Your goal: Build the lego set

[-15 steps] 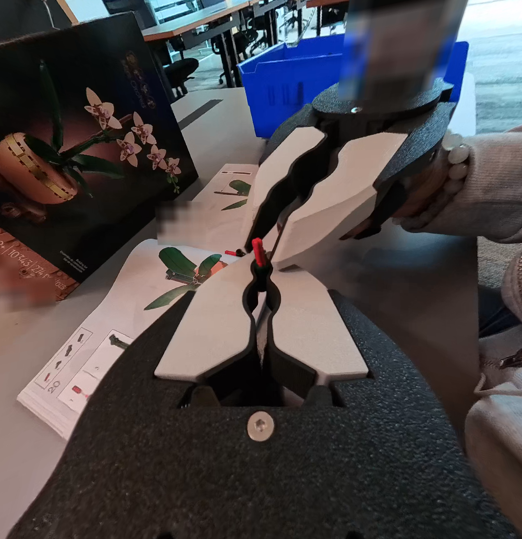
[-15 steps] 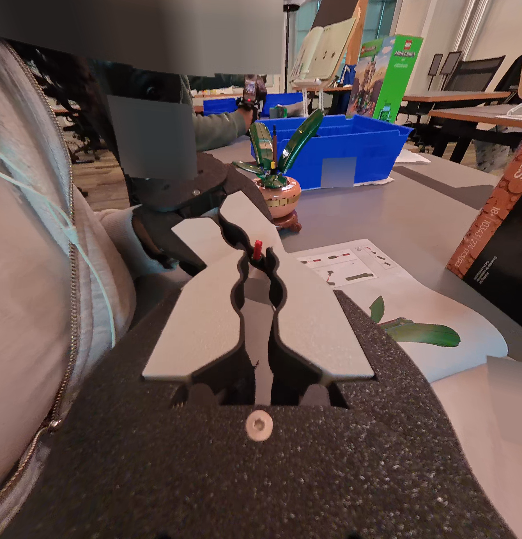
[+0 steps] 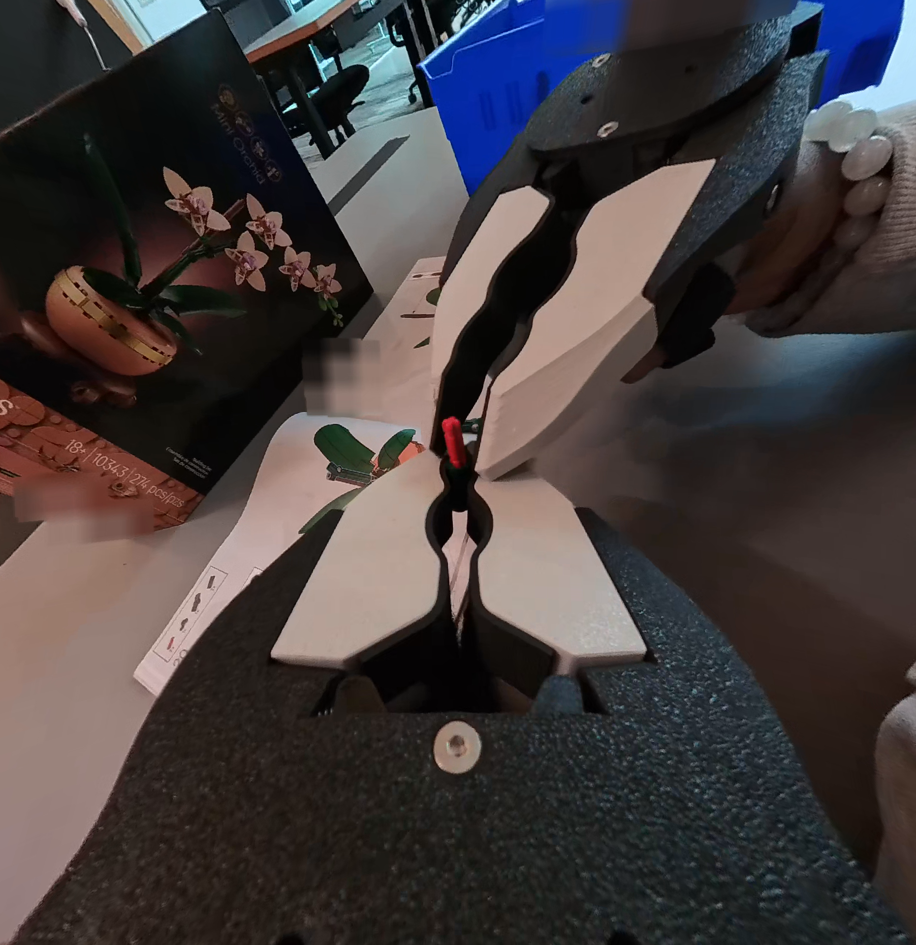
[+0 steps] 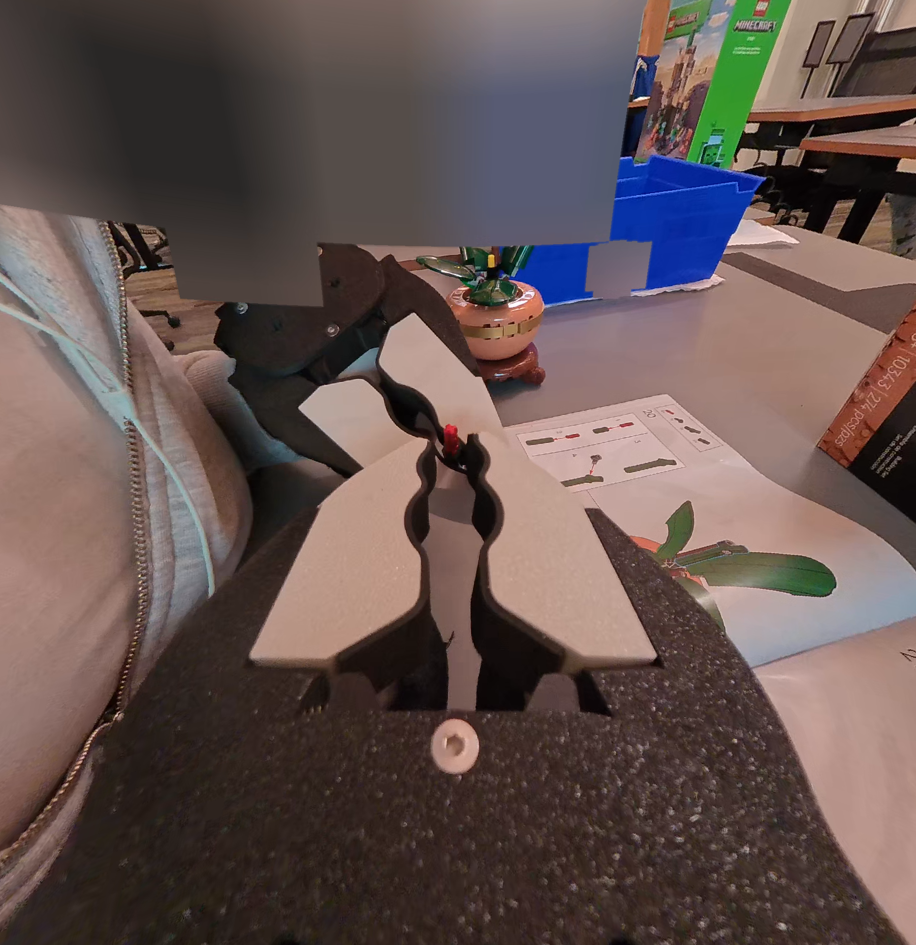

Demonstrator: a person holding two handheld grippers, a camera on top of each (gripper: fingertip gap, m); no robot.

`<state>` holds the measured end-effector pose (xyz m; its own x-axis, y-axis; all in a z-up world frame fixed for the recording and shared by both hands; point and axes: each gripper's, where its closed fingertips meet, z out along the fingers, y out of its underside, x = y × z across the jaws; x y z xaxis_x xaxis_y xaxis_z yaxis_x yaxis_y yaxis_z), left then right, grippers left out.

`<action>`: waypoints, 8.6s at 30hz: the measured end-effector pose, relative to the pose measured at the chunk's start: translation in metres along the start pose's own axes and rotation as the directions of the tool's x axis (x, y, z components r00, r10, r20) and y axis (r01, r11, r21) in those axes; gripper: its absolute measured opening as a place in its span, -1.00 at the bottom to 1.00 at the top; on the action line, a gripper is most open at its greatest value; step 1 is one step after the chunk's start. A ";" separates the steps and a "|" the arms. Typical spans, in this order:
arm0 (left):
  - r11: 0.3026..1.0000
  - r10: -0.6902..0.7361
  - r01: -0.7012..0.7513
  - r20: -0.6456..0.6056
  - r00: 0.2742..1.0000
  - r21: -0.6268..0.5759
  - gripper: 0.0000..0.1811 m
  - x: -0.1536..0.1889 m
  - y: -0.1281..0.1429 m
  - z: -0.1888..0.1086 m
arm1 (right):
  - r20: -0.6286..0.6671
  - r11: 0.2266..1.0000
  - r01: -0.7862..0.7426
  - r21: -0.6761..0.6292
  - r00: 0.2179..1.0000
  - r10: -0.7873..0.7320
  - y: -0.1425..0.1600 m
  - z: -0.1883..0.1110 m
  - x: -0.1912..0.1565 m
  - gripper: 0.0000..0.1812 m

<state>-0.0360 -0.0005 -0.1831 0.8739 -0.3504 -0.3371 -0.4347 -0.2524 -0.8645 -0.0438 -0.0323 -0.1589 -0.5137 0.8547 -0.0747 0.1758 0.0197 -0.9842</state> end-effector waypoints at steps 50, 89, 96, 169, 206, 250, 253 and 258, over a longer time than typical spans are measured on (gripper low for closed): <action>0.976 0.147 -0.150 -0.034 0.989 -0.155 -1.00 0.012 0.019 0.006 | 0.114 0.811 0.369 -0.453 0.927 -0.358 0.023 -0.008 0.001 -0.96; 0.998 0.046 -0.049 -0.074 0.996 -0.034 -0.98 0.018 0.011 0.005 | 0.202 0.816 0.340 -0.468 0.940 -0.275 0.020 -0.011 -0.007 -0.94; 1.000 0.018 -0.018 -0.106 0.994 0.003 -1.00 0.022 0.007 0.004 | 0.203 0.812 0.329 -0.483 0.944 -0.261 0.022 -0.011 -0.008 -0.94; 0.968 0.124 -0.181 -0.298 0.946 -0.172 -1.00 0.060 0.049 0.020 | 0.066 0.885 0.187 -0.427 0.982 -0.175 0.070 -0.019 -0.016 -0.97; 0.967 0.139 -0.194 -0.296 0.945 -0.163 -0.95 0.059 0.049 0.018 | 0.034 0.900 0.161 -0.406 0.986 -0.161 0.071 -0.034 -0.012 -0.97; 0.971 0.126 -0.190 -0.364 0.923 -0.146 -0.96 0.069 0.047 0.013 | 0.023 0.835 0.150 -0.529 0.986 -0.163 0.105 -0.036 -0.011 -1.00; 0.978 0.133 -0.181 -0.351 0.927 -0.108 -0.96 0.073 0.039 0.014 | 0.015 0.827 0.216 -0.519 0.970 -0.245 0.103 -0.034 -0.008 -0.98; 0.970 0.130 -0.190 -0.332 0.934 -0.153 -0.97 0.067 0.048 0.014 | 0.030 0.852 0.190 -0.488 0.979 -0.202 0.099 -0.036 -0.007 -0.98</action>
<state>0.0047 -0.0232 -0.2520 0.6874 -0.6599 -0.3035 -0.6207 -0.3166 -0.7173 0.0075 -0.0178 -0.2498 -0.5634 0.8173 0.1207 0.4615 0.4324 -0.7746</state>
